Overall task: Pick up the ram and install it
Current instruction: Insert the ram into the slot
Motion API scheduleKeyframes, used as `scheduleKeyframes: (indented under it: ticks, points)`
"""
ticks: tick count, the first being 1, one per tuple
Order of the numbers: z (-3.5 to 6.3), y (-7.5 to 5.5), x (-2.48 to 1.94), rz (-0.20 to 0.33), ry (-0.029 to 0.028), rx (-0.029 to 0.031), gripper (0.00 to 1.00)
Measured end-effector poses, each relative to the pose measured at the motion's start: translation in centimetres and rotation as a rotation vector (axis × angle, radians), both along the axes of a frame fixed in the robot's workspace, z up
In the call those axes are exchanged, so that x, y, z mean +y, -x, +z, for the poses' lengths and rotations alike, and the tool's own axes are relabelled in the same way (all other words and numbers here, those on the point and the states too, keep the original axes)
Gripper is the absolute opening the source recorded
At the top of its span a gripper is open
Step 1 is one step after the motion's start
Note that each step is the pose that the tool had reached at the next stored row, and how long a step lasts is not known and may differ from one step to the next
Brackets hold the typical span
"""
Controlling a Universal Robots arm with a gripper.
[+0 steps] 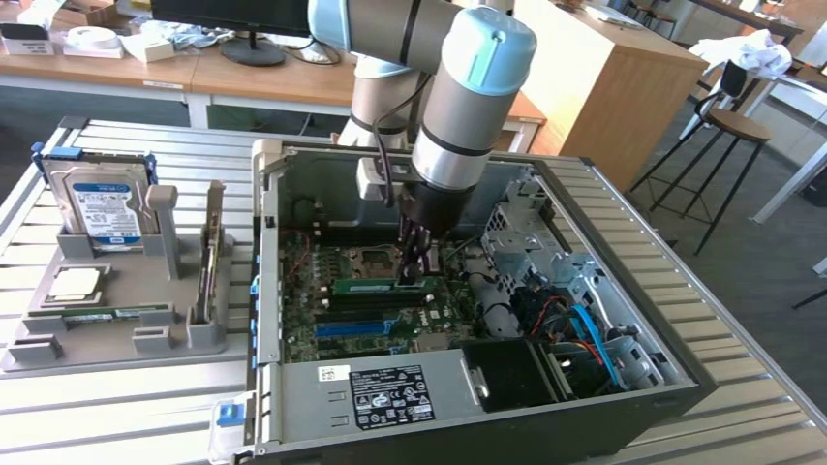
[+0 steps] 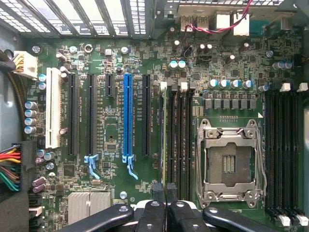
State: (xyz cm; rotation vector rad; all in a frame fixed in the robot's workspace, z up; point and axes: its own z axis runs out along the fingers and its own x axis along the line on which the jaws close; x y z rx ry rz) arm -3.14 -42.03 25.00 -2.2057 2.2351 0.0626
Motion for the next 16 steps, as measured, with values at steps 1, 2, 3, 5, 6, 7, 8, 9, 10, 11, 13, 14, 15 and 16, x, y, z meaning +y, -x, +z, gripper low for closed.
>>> scheduleKeyframes:
  ticks: [1,2,3,5,6,7,8,9,10,11,13,14,15,16]
  points:
    - [0.00,0.01,0.00,0.000,0.0001,0.0000,0.11]
    - [0.00,0.00,0.00,0.000,0.0002,0.0001,0.11]
    - [-0.01,0.00,0.00,0.001,0.0002,0.0001,0.11]
    - [-0.03,0.00,0.01,0.005,0.0002,0.0001,0.11]
    - [-0.03,0.00,0.01,0.006,0.0002,0.0001,0.11]
    - [-0.04,0.00,0.00,0.007,0.0001,0.0001,0.11]
    - [-0.06,0.00,0.01,0.007,0.0001,0.0000,0.11]
    - [-0.08,0.00,0.01,0.008,0.0000,0.0000,0.11]
    - [-0.08,0.00,0.01,0.008,0.0001,0.0001,0.11]
    - [-0.08,0.00,0.01,0.008,0.0001,0.0001,0.11]
    - [-0.08,0.00,0.01,0.008,0.0001,0.0001,0.11]
    - [-0.10,0.01,0.06,0.008,-0.0002,-0.0001,0.11]
    - [-0.11,0.03,0.11,0.007,-0.0003,-0.0001,0.11]
    - [-0.10,0.03,0.11,0.008,-0.0001,-0.0001,0.11]
